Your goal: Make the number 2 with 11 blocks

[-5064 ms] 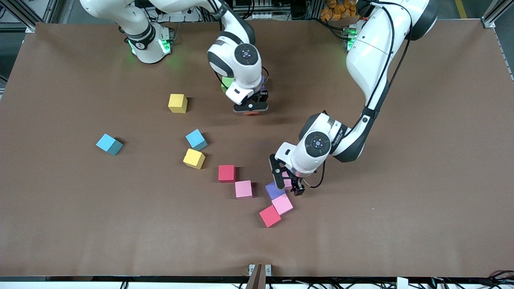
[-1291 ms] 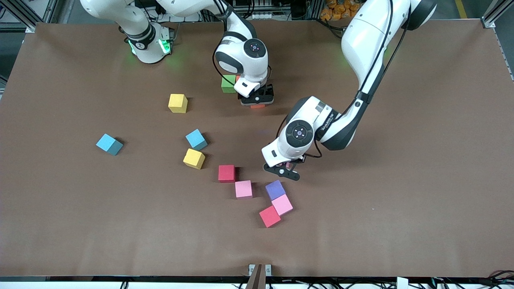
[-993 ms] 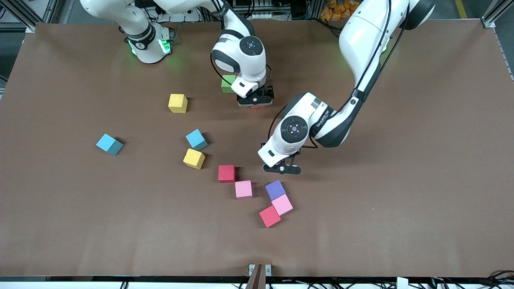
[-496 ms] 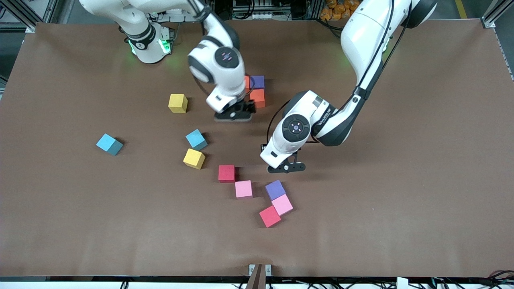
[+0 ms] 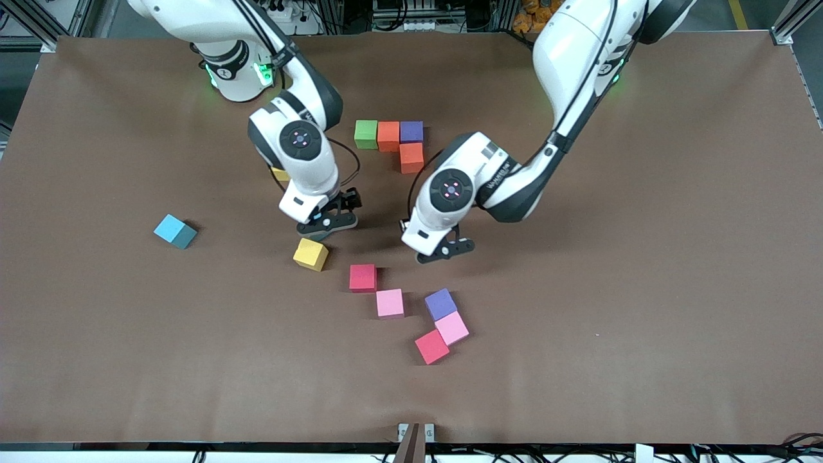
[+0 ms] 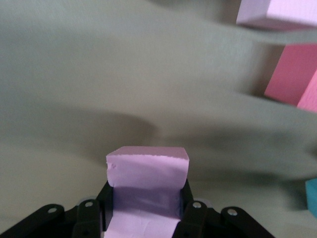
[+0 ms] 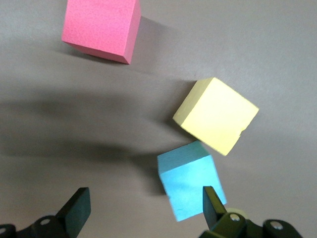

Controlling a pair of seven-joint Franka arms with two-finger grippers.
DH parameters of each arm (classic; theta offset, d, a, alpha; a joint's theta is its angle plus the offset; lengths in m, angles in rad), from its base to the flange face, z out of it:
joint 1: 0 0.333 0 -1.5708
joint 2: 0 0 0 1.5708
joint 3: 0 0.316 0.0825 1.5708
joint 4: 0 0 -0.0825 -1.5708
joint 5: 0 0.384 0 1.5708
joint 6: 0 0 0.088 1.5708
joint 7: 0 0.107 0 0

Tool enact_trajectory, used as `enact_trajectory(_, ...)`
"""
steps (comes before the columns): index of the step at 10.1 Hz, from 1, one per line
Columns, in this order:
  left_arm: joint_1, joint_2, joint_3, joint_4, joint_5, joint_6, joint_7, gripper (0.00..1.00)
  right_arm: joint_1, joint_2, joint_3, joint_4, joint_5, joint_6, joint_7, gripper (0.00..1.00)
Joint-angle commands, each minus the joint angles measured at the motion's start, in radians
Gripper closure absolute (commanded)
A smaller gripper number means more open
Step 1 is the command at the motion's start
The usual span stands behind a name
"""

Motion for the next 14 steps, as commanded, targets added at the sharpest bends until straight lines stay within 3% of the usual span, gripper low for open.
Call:
enact_trajectory(1, -0.047, -0.057, 0.005, -0.114, 0.050, 0.052, -0.062, 1.00, -0.049, -0.011, 0.014, -0.028, -0.013, 0.003, -0.151, 0.00)
enact_trajectory(4, -0.095, -0.129, 0.005, -0.295, 0.126, 0.233, -0.203, 1.00, -0.068, 0.001, 0.009, -0.107, -0.014, 0.134, -0.233, 0.00)
enact_trajectory(7, -0.130, -0.143, 0.003, -0.340, 0.272, 0.238, -0.376, 1.00, -0.071, 0.019, 0.005, -0.120, -0.024, 0.153, -0.269, 0.00)
enact_trajectory(10, -0.139, -0.184, -0.003, -0.389, 0.321, 0.238, -0.378, 1.00, -0.095, 0.009, -0.001, -0.157, -0.028, 0.152, -0.346, 0.00)
enact_trajectory(14, -0.143, -0.182, -0.020, -0.388, 0.343, 0.237, -0.299, 1.00, -0.098, -0.008, 0.000, -0.229, -0.028, 0.202, -0.370, 0.00)
